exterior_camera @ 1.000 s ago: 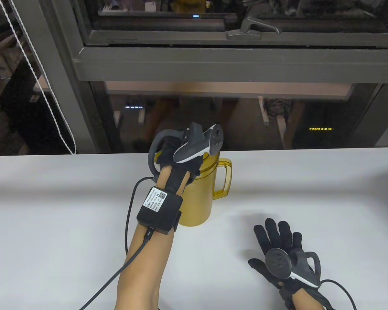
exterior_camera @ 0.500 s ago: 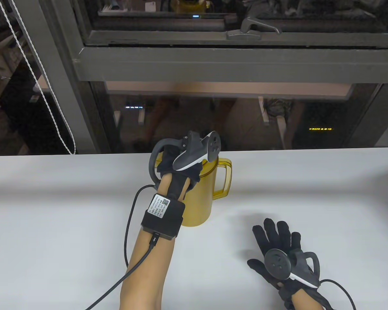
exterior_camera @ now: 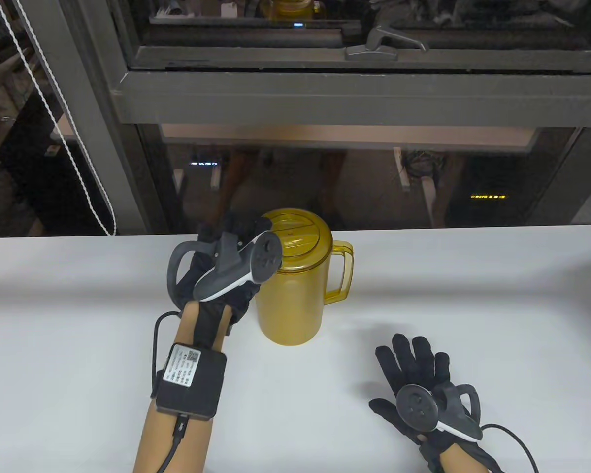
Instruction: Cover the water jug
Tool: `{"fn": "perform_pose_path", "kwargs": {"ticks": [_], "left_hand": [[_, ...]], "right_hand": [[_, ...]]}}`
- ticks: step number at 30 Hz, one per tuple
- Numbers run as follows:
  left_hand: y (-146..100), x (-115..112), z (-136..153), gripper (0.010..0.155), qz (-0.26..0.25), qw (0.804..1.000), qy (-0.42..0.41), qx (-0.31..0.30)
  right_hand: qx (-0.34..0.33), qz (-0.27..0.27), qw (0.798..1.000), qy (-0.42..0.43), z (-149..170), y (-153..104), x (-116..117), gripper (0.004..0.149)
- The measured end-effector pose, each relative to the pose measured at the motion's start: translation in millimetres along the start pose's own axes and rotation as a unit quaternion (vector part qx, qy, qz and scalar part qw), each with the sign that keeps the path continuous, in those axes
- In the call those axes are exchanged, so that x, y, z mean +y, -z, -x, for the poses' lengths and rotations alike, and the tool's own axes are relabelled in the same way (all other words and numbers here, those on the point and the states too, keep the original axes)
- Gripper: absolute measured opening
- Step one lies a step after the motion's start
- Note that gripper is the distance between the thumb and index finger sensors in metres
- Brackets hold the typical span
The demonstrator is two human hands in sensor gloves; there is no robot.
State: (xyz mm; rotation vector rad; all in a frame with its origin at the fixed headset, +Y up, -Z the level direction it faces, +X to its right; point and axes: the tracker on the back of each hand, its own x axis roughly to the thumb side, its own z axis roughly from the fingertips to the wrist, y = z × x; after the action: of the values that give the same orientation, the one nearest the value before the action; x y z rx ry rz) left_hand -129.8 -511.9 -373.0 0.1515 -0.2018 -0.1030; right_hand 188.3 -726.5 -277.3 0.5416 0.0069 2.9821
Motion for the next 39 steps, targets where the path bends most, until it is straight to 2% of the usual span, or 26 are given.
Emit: {"fn": "perform_pose_path", "kwargs": {"ticks": [3, 9, 13, 17, 25, 33, 39], "left_hand": [[-24, -7, 12, 0.078, 0.017, 1.0, -0.009, 0.002], [-68, -39, 26, 0.085, 0.068, 0.997, -0.019, 0.008], [-90, -73, 29, 0.089, 0.119, 0.992, -0.042, 0.012], [-103, -106, 25, 0.091, 0.146, 0.987, -0.068, 0.008], [-114, -152, -11, 0.092, 0.157, 0.983, -0.097, -0.019], [-120, -176, -67, 0.093, 0.158, 0.979, -0.111, -0.059], [-122, -191, -84, 0.093, 0.159, 0.978, -0.111, -0.074]], "right_hand": [[-0.005, 0.002, 1.0, 0.0, -2, 0, 0, 0.094], [-0.009, -0.002, 1.0, 0.006, -4, 1, 2, 0.094], [-0.016, -0.003, 1.0, 0.003, -8, 1, 3, 0.094], [-0.027, -0.005, 1.0, -0.006, -15, 2, 5, 0.095], [-0.052, -0.011, 0.998, -0.025, -32, 2, 9, 0.095], [-0.075, -0.007, 0.996, -0.05, -45, 2, 17, 0.094], [-0.082, -0.009, 0.995, -0.058, -50, 1, 20, 0.094]]}}
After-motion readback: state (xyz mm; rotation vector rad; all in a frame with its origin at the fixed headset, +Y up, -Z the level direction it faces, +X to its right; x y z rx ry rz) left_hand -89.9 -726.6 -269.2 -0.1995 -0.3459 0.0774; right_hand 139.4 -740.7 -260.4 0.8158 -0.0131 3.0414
